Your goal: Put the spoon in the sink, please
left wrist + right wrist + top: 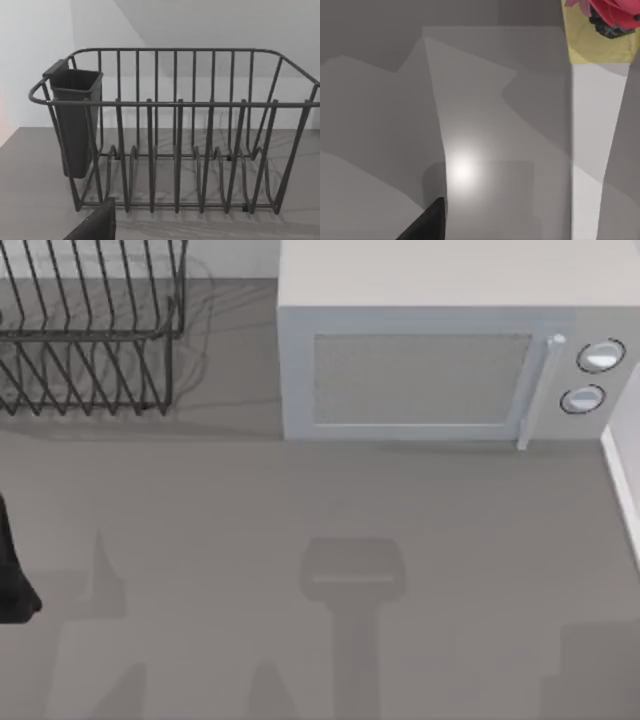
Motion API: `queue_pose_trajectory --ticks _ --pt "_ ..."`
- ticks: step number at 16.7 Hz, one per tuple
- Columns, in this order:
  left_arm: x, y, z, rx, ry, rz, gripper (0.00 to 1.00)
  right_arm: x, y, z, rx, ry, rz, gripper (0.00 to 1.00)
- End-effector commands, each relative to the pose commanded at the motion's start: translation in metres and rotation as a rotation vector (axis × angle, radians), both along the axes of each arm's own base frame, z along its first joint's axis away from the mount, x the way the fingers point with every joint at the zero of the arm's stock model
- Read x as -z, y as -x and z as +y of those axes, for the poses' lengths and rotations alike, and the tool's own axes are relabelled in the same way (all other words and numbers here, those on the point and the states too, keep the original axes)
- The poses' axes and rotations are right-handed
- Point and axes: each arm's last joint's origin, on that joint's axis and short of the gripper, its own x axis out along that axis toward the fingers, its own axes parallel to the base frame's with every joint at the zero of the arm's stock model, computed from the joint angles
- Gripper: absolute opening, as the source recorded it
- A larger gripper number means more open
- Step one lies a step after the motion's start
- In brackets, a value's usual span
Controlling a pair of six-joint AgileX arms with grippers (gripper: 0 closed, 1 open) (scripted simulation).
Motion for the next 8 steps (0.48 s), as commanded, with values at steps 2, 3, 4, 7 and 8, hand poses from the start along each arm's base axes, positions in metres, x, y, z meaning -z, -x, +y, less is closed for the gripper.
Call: queue_pose_trajectory --ticks 2,3,4,7,8 --pt "0.0 0.0 0.0 0.0 0.0 0.0 1.0 0.0 0.0 0.0 0.0 0.0 0.0 0.1" --pt "0.0 0.0 0.0 0.0 0.0 0.0 1.0 0.0 0.0 0.0 0.0 0.0 0.0 0.02" --pt "0.0 0.0 0.0 0.0 0.0 0.0 1.0 0.0 0.0 0.0 0.0 0.0 0.0 0.0" --pt "0.0 0.0 0.0 0.0 0.0 0.0 1.0 0.0 0.0 0.0 0.0 0.0 0.0 0.0" --pt "0.0 0.0 0.0 0.0 0.0 0.0 1.0 0.0 0.0 0.0 0.0 0.0 0.0 0.0"
